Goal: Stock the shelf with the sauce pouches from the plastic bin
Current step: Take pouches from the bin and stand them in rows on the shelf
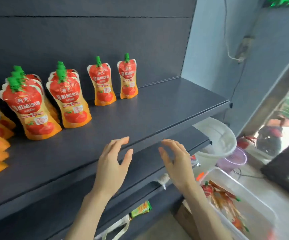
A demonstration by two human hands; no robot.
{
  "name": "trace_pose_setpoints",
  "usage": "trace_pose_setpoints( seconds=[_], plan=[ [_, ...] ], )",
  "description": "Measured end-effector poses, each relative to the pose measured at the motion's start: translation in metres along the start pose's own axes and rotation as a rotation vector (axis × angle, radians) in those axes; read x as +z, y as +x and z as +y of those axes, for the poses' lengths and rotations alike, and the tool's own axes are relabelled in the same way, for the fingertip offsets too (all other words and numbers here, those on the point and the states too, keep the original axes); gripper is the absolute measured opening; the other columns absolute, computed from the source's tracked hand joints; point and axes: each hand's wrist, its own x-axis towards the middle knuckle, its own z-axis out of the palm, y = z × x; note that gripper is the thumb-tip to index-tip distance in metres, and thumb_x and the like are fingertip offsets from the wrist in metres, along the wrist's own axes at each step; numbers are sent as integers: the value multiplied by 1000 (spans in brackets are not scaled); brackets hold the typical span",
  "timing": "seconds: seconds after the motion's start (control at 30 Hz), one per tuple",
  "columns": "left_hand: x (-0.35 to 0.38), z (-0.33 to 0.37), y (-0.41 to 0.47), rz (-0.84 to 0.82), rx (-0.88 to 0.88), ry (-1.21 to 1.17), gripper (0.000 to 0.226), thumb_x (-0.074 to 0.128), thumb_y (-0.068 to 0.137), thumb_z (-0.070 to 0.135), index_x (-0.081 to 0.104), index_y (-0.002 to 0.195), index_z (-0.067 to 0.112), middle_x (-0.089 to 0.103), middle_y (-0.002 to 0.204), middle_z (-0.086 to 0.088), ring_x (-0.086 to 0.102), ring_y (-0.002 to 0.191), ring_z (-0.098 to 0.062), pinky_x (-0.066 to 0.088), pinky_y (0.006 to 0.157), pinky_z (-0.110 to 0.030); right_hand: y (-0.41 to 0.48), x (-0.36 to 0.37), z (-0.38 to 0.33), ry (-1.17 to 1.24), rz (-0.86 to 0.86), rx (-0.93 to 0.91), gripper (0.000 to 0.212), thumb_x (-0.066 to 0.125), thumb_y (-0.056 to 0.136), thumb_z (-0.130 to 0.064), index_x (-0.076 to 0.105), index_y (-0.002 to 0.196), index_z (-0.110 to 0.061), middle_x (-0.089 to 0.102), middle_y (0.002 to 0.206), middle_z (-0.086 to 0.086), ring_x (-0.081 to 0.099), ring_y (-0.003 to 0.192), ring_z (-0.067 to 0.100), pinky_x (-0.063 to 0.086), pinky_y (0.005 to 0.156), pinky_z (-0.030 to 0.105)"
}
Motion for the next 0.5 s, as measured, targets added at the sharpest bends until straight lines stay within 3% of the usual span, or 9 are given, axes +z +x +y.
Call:
trace_pose_setpoints(
  seconds=[0.13,0.27,0.33,0.43,0.5],
  plan=[
    [86,35,-39,-147,-12,-97,27,63,87,11,62,112,20,63,107,11,54,101,2,37,90,-7,-54,-65,68,-14,32,162,20,59,92,-19,64,112,-17,66,113,-2,59,106,20,49,90,33],
    [171,65,-87,-307,-103,-196,26,63,87,10,63,109,22,64,103,14,57,100,4,39,85,-6,-107,-122,132,-122,53,283,16,60,91,-21,66,106,-21,65,102,-10,56,95,11,35,80,11],
    [207,78,-107,-389,-115,-210,27,63,87,10,63,111,22,65,103,12,57,100,4,43,86,-12,-130,-146,160,-137,67,334,13,62,90,-19,66,103,-21,66,100,-9,55,92,8,30,79,3],
    [249,97,-127,-502,-124,-196,28,64,86,11,62,110,25,64,100,11,59,96,-1,45,85,-19,-158,-173,195,-132,76,424,13,60,92,-24,65,103,-25,65,99,-12,53,92,3,34,78,7],
    [271,107,-133,-568,-131,-186,28,64,86,10,61,109,26,64,98,11,60,96,-5,45,85,-20,-171,-184,215,-113,100,494,14,60,92,-24,66,104,-22,67,103,-7,57,98,9,40,82,18]
  ],
)
